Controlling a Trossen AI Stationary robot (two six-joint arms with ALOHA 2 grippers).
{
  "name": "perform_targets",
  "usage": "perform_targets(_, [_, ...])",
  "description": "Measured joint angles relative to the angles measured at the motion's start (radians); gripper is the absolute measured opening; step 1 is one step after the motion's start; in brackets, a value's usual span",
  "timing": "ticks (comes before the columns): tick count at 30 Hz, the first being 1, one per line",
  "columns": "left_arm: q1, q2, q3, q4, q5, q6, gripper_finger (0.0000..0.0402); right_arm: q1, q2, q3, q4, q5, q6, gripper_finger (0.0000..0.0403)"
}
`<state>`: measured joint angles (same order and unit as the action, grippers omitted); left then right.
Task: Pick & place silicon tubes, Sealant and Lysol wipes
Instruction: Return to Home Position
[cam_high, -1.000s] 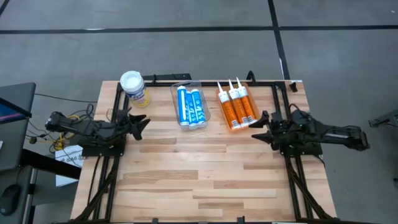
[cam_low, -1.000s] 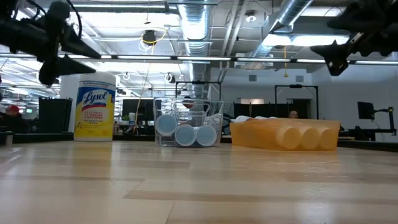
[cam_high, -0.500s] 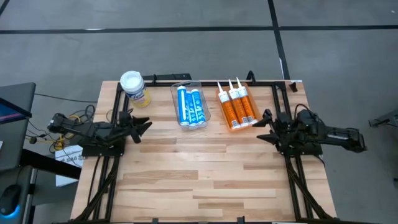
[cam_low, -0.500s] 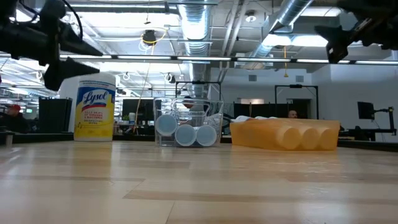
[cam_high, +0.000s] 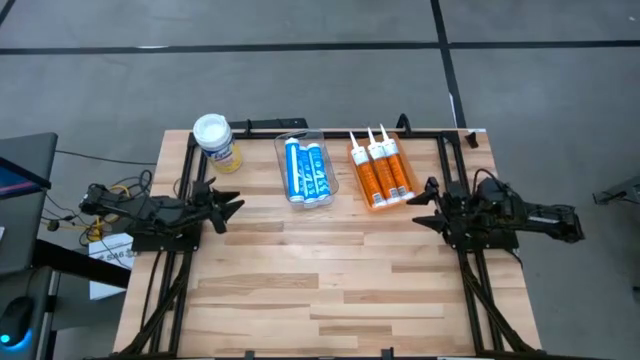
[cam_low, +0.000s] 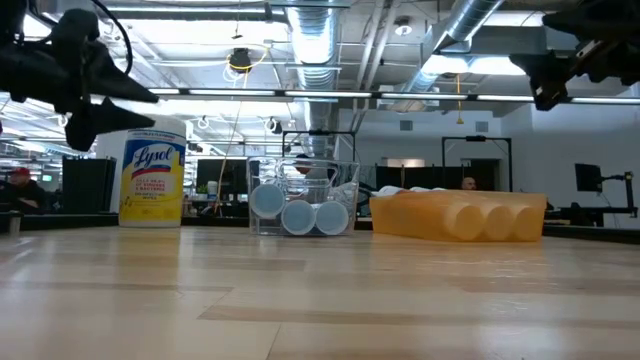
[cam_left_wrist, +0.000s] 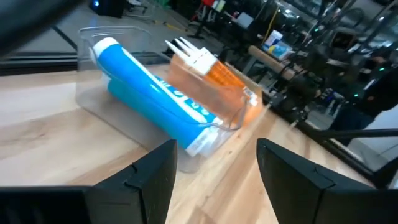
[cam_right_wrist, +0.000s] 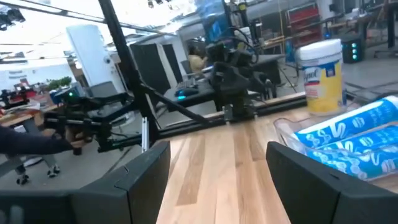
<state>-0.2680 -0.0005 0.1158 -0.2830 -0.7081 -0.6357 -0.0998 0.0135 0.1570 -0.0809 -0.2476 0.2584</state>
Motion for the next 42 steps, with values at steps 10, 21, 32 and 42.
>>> perform_targets(10, [0.000,0.000,0.001,-0.066,-0.063,0.016,0.0213,0.022,-0.001,0.000,-0.054,0.063,-0.028,0.0260])
perform_targets(21, [0.000,0.000,0.000,-0.052,-0.091,0.018,0.0213,0.017,0.000,-0.148,0.111,0.119,-0.008,0.0260])
perform_targets(32, [0.000,0.000,-0.001,-0.012,-0.090,0.064,0.0213,0.012,0.013,-0.148,0.111,0.120,-0.040,0.0260])
perform_targets(42, [0.000,0.000,-0.001,0.016,-0.073,0.014,0.0213,0.012,0.013,-0.148,0.111,0.119,0.108,0.0260])
